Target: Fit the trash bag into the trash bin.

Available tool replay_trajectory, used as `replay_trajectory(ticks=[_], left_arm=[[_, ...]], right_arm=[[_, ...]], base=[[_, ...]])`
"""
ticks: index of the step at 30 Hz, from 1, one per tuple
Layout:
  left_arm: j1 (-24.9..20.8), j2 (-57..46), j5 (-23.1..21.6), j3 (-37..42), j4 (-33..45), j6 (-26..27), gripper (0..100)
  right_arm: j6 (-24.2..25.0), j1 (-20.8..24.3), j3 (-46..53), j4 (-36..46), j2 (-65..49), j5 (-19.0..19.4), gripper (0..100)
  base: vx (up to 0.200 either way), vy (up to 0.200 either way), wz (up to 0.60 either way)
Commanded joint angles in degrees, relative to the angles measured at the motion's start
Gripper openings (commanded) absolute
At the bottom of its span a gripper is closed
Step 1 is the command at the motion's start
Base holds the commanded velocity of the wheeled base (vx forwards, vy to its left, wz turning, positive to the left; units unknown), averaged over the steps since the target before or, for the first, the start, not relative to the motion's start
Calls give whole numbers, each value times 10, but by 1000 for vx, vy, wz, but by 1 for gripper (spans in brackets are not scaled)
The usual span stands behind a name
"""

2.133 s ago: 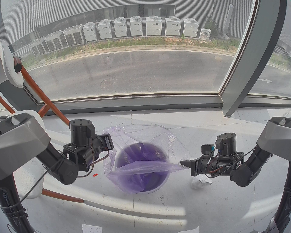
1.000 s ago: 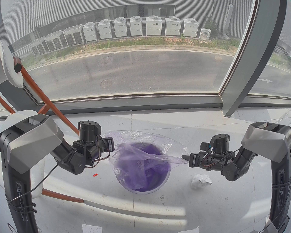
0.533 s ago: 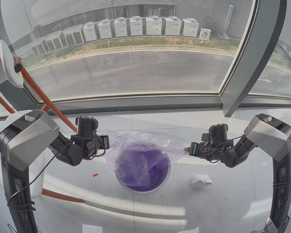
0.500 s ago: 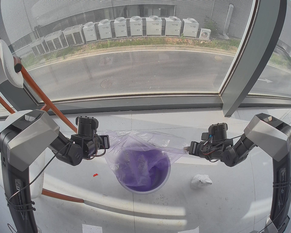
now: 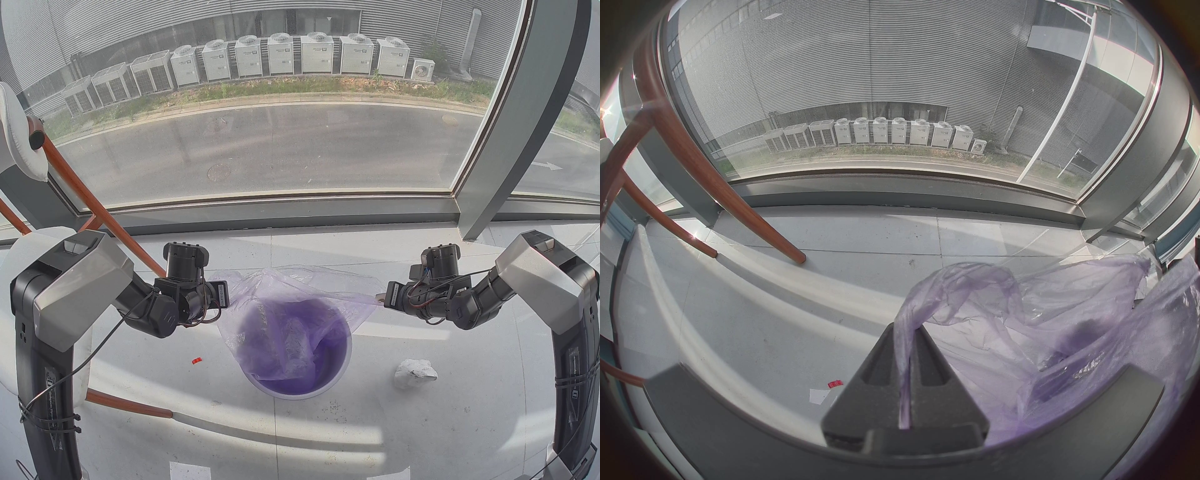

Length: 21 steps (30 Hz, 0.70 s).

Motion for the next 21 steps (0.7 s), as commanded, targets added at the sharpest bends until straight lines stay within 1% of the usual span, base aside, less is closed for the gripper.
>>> replay_trajectory(ticks=[1, 8, 14, 21], left_arm=[[3, 17, 0, -5, 0, 0, 0], [5, 21, 0, 11, 1, 0, 0], [12, 19, 0, 67, -6, -1, 0], [13, 15, -1, 108, -14, -4, 0]], right_arm=[[0, -1, -6, 0, 24, 0, 0], [0, 1, -2, -1, 34, 0, 0], [-2, 5, 31, -2, 39, 1, 0], [-1, 5, 54, -2, 34, 3, 0]], base=[[0, 0, 0], [0, 0, 0], [0, 0, 0], [0, 0, 0]])
